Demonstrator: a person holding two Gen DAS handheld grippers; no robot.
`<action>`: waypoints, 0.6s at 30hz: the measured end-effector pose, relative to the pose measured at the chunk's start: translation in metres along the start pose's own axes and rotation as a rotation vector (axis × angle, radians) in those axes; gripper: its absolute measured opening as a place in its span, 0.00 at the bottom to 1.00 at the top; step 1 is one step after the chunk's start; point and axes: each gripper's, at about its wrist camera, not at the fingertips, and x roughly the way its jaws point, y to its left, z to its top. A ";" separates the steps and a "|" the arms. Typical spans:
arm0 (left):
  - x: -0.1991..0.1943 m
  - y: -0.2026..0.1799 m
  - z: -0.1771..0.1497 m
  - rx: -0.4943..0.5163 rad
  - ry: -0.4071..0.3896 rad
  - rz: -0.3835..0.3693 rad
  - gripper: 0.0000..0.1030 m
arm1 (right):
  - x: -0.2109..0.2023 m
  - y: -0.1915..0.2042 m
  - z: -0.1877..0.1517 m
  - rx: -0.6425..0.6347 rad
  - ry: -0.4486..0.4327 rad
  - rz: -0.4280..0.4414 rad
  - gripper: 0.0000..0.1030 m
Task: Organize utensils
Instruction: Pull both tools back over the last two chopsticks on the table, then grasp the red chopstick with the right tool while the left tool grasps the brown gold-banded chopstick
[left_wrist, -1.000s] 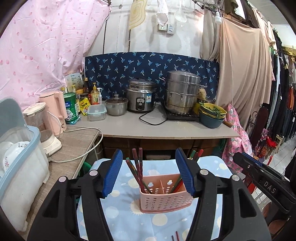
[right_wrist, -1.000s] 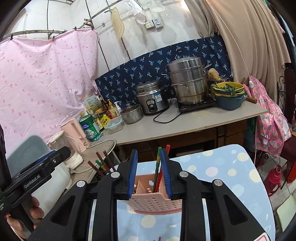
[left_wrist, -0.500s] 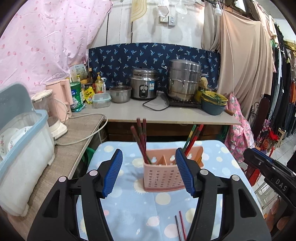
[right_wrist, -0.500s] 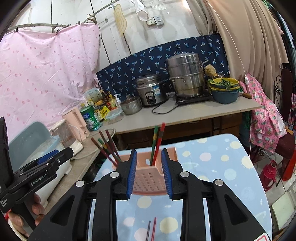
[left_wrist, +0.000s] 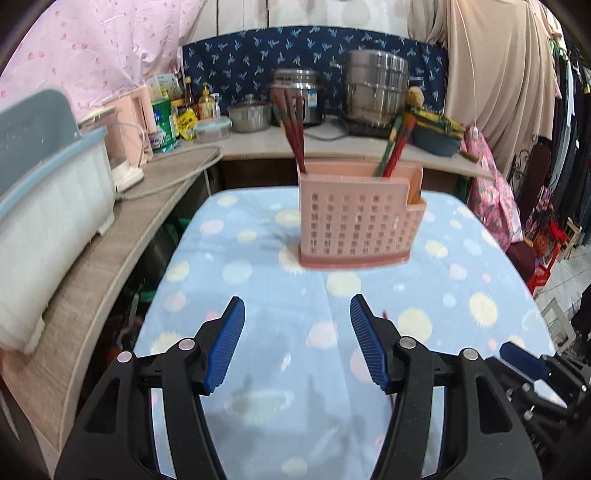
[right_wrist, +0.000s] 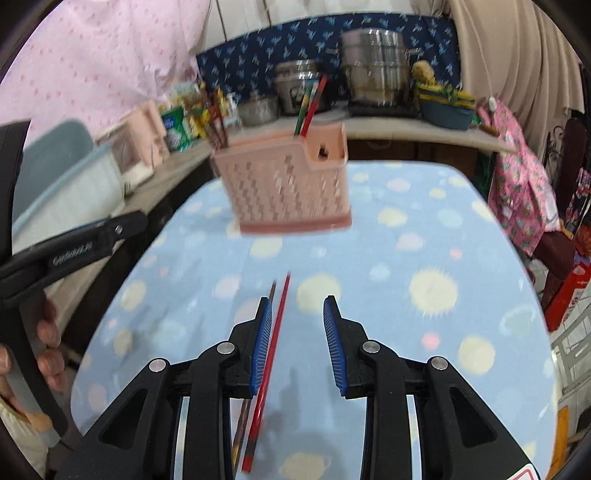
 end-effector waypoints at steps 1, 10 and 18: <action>0.002 -0.001 -0.010 0.001 0.017 0.001 0.55 | 0.004 0.004 -0.011 -0.008 0.023 0.000 0.28; 0.011 0.003 -0.073 -0.010 0.115 0.010 0.55 | 0.023 0.022 -0.073 -0.050 0.148 0.001 0.28; 0.009 0.002 -0.093 -0.023 0.152 0.004 0.55 | 0.027 0.031 -0.088 -0.064 0.180 0.008 0.28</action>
